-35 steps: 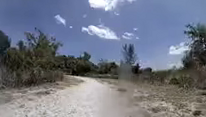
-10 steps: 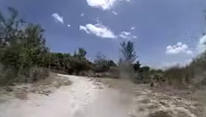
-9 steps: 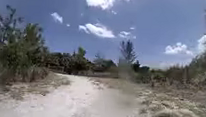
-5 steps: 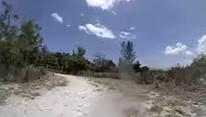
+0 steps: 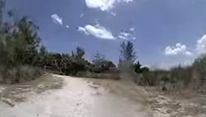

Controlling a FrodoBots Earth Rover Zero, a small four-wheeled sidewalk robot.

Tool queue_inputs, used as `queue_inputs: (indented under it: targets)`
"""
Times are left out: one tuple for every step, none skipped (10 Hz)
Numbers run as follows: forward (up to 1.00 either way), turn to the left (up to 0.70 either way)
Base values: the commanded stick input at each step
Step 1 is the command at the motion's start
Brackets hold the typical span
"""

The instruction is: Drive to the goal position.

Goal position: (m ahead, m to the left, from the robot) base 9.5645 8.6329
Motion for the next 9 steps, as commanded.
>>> queue_inputs:
  targets:
    - [0.85,0.00]
    - [0.85,0.00]
    - [0.85,0.00]
    - [0.85,0.00]
    - [0.85,0.00]
    - [0.85,0.00]
    - [0.85,0.00]
    - [0.85,0.00]
    - [0.85,0.00]
